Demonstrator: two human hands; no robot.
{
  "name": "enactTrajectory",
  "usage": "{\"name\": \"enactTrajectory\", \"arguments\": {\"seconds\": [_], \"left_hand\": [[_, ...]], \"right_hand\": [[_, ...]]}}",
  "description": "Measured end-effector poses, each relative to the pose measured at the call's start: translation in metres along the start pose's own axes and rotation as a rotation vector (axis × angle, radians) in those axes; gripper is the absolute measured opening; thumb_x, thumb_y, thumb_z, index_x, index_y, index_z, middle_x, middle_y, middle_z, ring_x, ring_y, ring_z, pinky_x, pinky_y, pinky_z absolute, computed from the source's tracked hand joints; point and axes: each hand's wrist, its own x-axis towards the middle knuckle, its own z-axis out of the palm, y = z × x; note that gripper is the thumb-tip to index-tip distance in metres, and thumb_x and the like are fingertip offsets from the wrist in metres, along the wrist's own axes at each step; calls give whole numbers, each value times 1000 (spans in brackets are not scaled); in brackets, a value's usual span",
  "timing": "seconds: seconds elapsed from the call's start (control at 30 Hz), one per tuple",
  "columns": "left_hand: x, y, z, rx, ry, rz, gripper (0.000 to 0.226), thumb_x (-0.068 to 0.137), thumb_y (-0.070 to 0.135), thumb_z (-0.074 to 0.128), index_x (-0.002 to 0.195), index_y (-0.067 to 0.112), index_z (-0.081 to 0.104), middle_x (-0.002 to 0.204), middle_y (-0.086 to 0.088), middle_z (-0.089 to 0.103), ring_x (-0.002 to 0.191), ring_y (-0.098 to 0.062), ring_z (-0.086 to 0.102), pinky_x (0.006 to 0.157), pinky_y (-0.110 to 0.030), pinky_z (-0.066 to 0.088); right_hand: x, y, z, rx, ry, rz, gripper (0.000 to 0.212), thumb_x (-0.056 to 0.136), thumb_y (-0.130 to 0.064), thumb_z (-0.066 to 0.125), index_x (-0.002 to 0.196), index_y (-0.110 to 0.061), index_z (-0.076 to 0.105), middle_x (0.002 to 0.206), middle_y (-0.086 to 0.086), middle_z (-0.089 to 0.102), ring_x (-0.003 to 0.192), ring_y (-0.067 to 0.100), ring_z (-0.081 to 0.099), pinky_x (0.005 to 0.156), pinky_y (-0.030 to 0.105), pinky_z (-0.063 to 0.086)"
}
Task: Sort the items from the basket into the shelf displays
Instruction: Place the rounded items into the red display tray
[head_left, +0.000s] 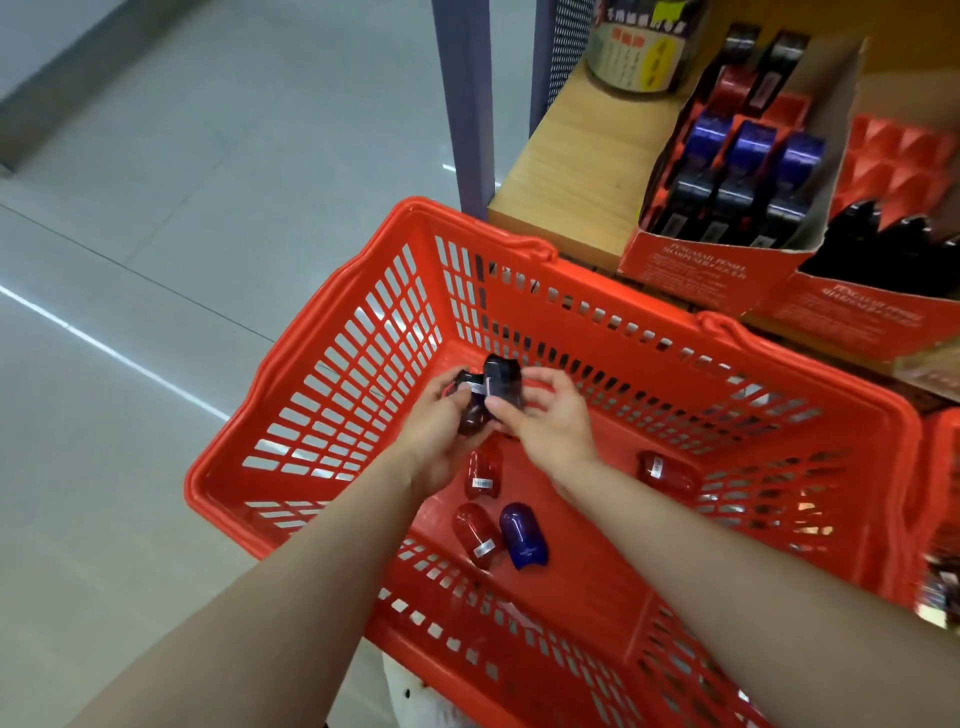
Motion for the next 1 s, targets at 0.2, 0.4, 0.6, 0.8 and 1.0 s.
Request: {"name": "enactTrajectory", "arguments": {"seconds": [0.2,0.4,0.6,0.8,1.0], "left_hand": [[-8,2,-2,-92,-102,41,39,94,17,66,131,15,54,121,-19,67,102,-28,71,76,-36,60],[11,32,-15,-30,32,157,26,94,11,66,118,22,62,111,-8,68,102,-24,69,78,-37,61],[24,44,-39,195,-80,179,31,90,10,70,120,19,66,112,-5,68,104,-23,66,70,-28,57],[32,44,-36,185,-72,180,27,91,10,69,115,21,67,108,-2,73,101,-20,71,75,-31,59],[-5,54,-7,208,-48,163,22,92,4,66,108,20,66,116,-12,67,107,-28,64,83,-41,60]], "right_hand": [[-6,-4,11,-230,-87,-197,43,71,-18,86,107,-31,65,88,-14,68,77,-4,68,71,12,52],[15,7,-3,-649,-115,-245,33,87,-12,66,119,-20,66,120,-2,59,108,14,58,101,32,46],[43,25,26,-1364,-199,-398,56,90,-48,61,139,-28,42,135,-1,52,127,26,39,101,41,31],[46,33,36,-1469,-126,-550,48,90,-38,60,133,-21,46,125,1,61,122,25,45,98,42,28],[18,-45,-25,-846,-323,-216,36,89,-19,70,124,-22,62,115,4,67,100,22,67,92,30,51]]}}
